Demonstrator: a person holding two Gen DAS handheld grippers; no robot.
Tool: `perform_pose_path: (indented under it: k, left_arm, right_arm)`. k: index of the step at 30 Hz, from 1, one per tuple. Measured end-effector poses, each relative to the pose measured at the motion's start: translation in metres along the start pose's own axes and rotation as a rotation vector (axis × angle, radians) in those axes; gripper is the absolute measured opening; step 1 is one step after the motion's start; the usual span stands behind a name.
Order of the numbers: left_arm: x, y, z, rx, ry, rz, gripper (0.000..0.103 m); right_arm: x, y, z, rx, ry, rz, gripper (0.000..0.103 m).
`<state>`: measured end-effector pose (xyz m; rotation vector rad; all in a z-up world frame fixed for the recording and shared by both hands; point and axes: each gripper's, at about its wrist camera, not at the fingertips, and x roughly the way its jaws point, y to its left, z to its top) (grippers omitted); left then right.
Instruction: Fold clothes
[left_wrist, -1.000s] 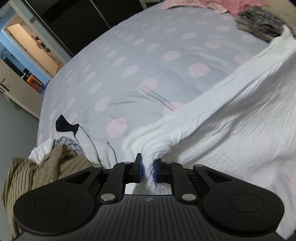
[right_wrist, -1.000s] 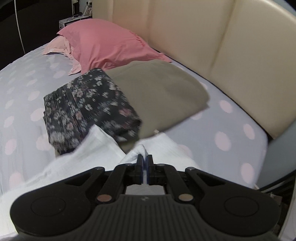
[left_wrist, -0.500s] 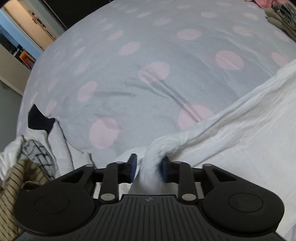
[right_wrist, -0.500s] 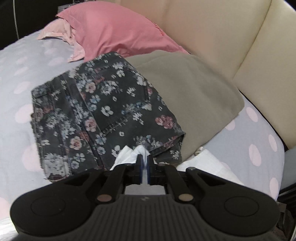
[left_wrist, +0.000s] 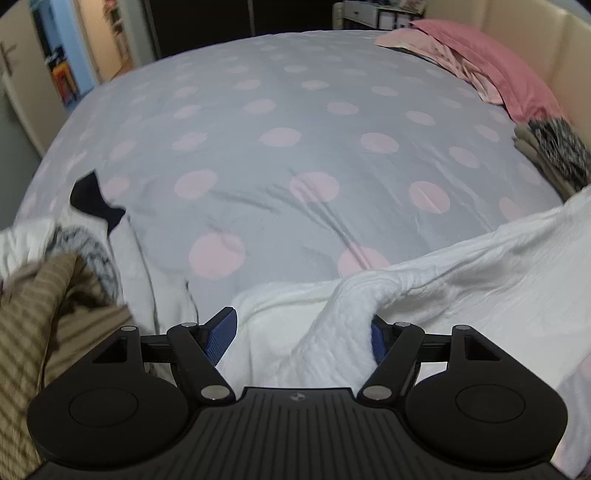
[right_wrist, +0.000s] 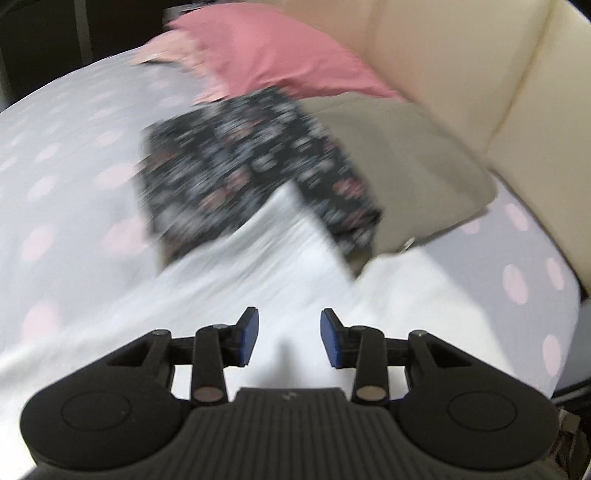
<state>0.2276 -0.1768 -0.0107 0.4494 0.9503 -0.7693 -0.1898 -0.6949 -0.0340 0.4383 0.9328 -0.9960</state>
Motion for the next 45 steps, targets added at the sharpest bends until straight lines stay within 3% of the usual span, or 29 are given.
perform_pose_path:
  k: [6,11,15,17,24,28,32,36,38,43,45]
  left_arm:
    - [-0.009,0.022,0.007,-0.146,-0.019,0.003,0.069]
    - [-0.025,0.022,-0.015,-0.118,-0.029,0.021,0.068]
    - [-0.032,0.019,-0.051,-0.075,-0.008,0.019,0.054]
    - [-0.028,0.017,-0.070,-0.047,0.026,0.012,0.045]
    - [-0.006,0.001,-0.125,0.123,0.109,0.020,0.045]
    - [0.008,-0.018,-0.140,0.320,0.135,0.037,0.048]
    - [0.027,-0.028,-0.149,0.402,0.164,0.018,0.049]
    - [0.038,-0.022,-0.147,0.355,0.199,-0.020,0.051]
    - [0.037,-0.015,-0.148,0.295,0.224,-0.059,0.044]
    - [0.041,-0.013,-0.163,0.227,0.247,-0.100,0.042]
    - [0.037,-0.009,-0.162,0.175,0.243,-0.126,0.022]
  right_arm:
    - [-0.049,0.027,-0.059,-0.100,0.023,0.145,0.041]
    - [-0.075,0.034,-0.090,-0.080,0.031,0.222,0.041]
    - [-0.079,0.038,-0.107,-0.061,0.012,0.252,0.042]
    - [-0.075,0.038,-0.114,-0.039,0.021,0.262,0.042]
    - [-0.070,0.054,-0.122,-0.024,0.053,0.291,0.042]
    - [-0.069,0.064,-0.122,-0.036,0.058,0.315,0.042]
    - [-0.065,0.075,-0.121,-0.049,0.064,0.327,0.042]
    - [-0.060,0.088,-0.121,-0.066,0.073,0.334,0.042]
    - [-0.061,0.093,-0.119,-0.079,0.069,0.337,0.042]
    - [-0.062,0.100,-0.117,-0.101,0.057,0.332,0.042]
    - [-0.063,0.101,-0.117,-0.097,0.057,0.331,0.042]
